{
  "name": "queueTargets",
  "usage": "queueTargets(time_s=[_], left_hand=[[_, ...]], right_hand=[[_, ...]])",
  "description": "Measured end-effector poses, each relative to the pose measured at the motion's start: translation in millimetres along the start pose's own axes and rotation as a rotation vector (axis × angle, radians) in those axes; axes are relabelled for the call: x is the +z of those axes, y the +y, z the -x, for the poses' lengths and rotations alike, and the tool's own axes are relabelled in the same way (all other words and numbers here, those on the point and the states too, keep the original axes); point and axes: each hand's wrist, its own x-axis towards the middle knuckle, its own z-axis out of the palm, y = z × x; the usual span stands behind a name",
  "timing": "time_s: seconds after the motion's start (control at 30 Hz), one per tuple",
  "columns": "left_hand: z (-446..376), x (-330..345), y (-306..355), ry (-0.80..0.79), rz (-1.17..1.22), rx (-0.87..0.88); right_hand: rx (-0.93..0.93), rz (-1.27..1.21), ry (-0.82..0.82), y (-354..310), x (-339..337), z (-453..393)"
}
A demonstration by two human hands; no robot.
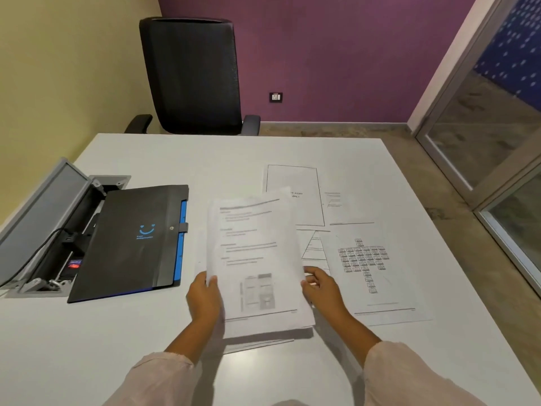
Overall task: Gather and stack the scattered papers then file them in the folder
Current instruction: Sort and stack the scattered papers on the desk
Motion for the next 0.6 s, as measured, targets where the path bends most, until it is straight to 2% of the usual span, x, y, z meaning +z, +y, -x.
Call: queueTargets(time_s=[0.17, 0.33, 0.5, 0.6], left_hand=[[-8, -11, -23, -0.001, -0.122, -0.127], [-18, -15, -35, -0.002, -0.409, -0.238], [-17, -11, -32, -0.229, -0.093, -0.305], [-5, -13, -25, -0.303, 0.113, -0.345]], right_hand=[[0.117, 0.153, -0.087, 4, 30, -5], [0.176, 0.366, -0.111, 14, 39, -5], [0.235, 0.398, -0.264, 17, 44, -2], [0.212, 0.393, -0.321, 18, 43, -2]])
